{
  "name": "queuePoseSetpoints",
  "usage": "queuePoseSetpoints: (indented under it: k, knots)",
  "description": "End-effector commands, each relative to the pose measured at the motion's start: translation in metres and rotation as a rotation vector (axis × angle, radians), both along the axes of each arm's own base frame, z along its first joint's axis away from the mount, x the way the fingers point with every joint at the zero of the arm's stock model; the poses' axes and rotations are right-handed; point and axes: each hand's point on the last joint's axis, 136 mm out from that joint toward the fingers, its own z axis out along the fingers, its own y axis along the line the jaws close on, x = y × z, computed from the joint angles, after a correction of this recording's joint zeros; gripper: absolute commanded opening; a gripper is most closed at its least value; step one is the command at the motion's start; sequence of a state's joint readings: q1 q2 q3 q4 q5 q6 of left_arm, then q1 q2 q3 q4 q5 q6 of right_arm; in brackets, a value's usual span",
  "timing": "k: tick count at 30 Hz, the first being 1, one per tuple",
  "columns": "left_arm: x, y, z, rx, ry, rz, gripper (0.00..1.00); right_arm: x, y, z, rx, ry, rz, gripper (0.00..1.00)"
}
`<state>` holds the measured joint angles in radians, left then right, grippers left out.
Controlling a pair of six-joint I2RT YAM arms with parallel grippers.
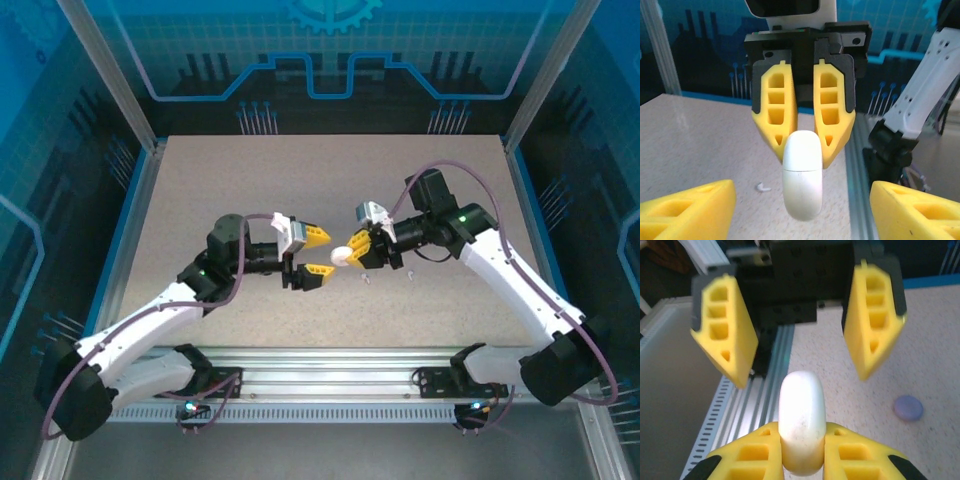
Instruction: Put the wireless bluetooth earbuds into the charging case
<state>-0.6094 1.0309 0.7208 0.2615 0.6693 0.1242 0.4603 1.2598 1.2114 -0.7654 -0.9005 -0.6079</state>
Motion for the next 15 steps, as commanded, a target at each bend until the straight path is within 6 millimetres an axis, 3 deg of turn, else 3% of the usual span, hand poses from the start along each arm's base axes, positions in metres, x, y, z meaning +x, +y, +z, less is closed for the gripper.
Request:
queuePoseSetpoints:
  k: [1, 9, 15]
  knots:
    - [-0.001, 0.011, -0.015, 0.147, -0.022, 0.034, 0.74, -0.009, -0.009, -0.002, -0.098, -0.05, -0.031, 0.18]
    - [-0.007, 0.019, -0.041, 0.301, 0.008, 0.006, 0.74, -0.011, -0.007, -0.024, -0.274, -0.154, -0.043, 0.2]
    - [-0.007, 0.016, -0.043, 0.303, 0.0, -0.01, 0.73, -0.012, 0.004, -0.028, -0.317, -0.203, -0.002, 0.2]
